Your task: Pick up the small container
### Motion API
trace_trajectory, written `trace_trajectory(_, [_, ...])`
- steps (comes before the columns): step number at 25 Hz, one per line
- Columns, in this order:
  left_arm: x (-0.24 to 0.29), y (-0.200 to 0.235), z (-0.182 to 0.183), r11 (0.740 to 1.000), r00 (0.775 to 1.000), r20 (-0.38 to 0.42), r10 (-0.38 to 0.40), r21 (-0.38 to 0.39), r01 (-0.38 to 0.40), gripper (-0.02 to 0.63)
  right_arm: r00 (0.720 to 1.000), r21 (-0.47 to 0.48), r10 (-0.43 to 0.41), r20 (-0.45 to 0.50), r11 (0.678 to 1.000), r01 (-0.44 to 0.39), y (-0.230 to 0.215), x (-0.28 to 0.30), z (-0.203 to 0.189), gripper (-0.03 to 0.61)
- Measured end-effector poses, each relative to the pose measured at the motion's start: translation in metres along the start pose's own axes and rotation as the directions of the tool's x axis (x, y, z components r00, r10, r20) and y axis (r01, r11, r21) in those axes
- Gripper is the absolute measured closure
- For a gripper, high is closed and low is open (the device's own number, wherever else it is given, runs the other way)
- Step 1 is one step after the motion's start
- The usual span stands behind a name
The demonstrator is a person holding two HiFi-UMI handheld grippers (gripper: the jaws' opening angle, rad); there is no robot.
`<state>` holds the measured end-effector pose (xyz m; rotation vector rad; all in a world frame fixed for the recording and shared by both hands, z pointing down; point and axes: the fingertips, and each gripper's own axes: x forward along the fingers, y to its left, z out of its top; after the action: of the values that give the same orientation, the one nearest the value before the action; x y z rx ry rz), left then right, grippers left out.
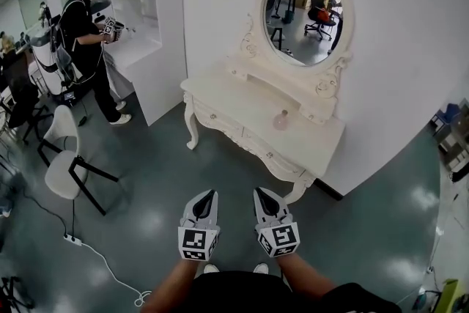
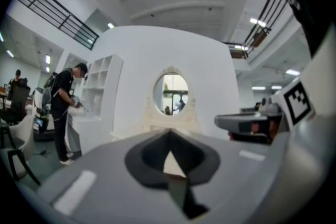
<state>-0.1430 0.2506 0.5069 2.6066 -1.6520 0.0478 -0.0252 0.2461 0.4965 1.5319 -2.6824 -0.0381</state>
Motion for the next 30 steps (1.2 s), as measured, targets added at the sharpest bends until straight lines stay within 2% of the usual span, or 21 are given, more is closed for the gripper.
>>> trace_trajectory(7, [-0.014, 0.027, -0.006, 1.000, 1.000, -0.006, -0.004, -0.009, 0.004, 0.607, 1.000, 0.002, -0.003, -0.012, 1.000, 0.003, 0.028, 0.010, -0.003, 0.574])
trace_trajectory(12, [-0.008, 0.032, -0.013, 1.000, 1.000, -0.018, -0.010, -0.024, 0.010, 0.606, 1.000, 0.004, -0.002, -0.029, 1.000, 0.002, 0.030, 0.017, -0.011, 0.572])
trace_trajectory(20, [0.031, 0.037, -0.014, 1.000, 0.999, -0.033, -0.012, -0.025, 0.011, 0.607, 1.000, -0.004, 0.007, -0.019, 1.000, -0.007, 0.002, 0.051, -0.011, 0.574])
trace_trajectory(30, [0.114, 0.057, 0.013, 1.000, 1.000, 0.002, 0.010, -0.007, -0.010, 0.607, 0.998, -0.003, 0.067, 0.017, 0.998, -0.067, -0.045, 0.114, 0.000, 0.574])
